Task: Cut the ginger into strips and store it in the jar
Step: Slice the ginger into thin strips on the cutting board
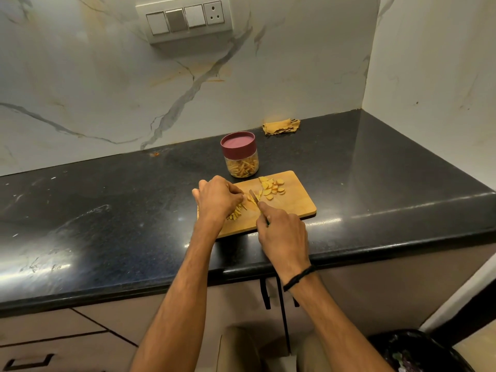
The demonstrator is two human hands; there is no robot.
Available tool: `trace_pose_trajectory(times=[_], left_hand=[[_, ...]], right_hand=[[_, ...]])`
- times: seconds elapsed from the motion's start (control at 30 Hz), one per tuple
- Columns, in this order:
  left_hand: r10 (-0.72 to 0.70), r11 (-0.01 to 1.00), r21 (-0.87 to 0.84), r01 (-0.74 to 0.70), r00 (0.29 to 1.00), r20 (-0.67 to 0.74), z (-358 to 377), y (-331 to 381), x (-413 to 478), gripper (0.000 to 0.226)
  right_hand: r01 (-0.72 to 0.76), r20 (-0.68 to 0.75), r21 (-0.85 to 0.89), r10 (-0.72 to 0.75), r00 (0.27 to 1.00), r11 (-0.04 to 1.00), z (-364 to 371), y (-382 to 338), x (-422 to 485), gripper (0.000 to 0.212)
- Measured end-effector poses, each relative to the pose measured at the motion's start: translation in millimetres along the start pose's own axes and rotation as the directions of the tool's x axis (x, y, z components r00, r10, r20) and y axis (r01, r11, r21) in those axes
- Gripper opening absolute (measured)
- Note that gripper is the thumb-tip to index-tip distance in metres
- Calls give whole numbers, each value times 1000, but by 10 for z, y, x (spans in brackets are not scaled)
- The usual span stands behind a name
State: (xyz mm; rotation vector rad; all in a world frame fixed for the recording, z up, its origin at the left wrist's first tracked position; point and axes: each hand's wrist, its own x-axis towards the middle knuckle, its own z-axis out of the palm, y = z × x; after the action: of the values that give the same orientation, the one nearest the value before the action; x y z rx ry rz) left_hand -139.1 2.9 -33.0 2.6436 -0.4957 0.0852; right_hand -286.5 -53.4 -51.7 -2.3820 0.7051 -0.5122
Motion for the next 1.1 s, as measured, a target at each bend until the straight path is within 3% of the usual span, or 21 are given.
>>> trace_pose_trajectory(times=[0.33, 0.5, 0.7, 0.87, 1.0, 1.1], left_hand=[[23, 999, -34, -21, 999, 43, 46, 26, -7, 19], [7, 998, -66, -9, 1000, -28, 7, -11, -5, 18], [-1, 995, -98, -5, 998, -64, -24, -34, -1, 16], [-4, 995, -102, -3, 998, -61, -39, -86, 9, 18], [-3, 995, -100, -3, 998, -57, -17, -78, 15, 18], [4, 994, -110, -10, 998, -57, -8, -65, 14, 18]], right_hand=[[1, -49, -37, -2, 999, 999, 56, 0, 34, 43], [-81, -62, -129, 73, 995, 988, 22, 60, -45, 45], [58, -9, -134, -59, 998, 989, 97, -69, -147, 44], [-53, -43, -152, 47, 998, 987, 58, 38, -70, 48], [29, -9, -161, -31, 999, 987, 98, -51, -117, 46], [-8, -49, -153, 1, 999, 988, 79, 4, -72, 47]])
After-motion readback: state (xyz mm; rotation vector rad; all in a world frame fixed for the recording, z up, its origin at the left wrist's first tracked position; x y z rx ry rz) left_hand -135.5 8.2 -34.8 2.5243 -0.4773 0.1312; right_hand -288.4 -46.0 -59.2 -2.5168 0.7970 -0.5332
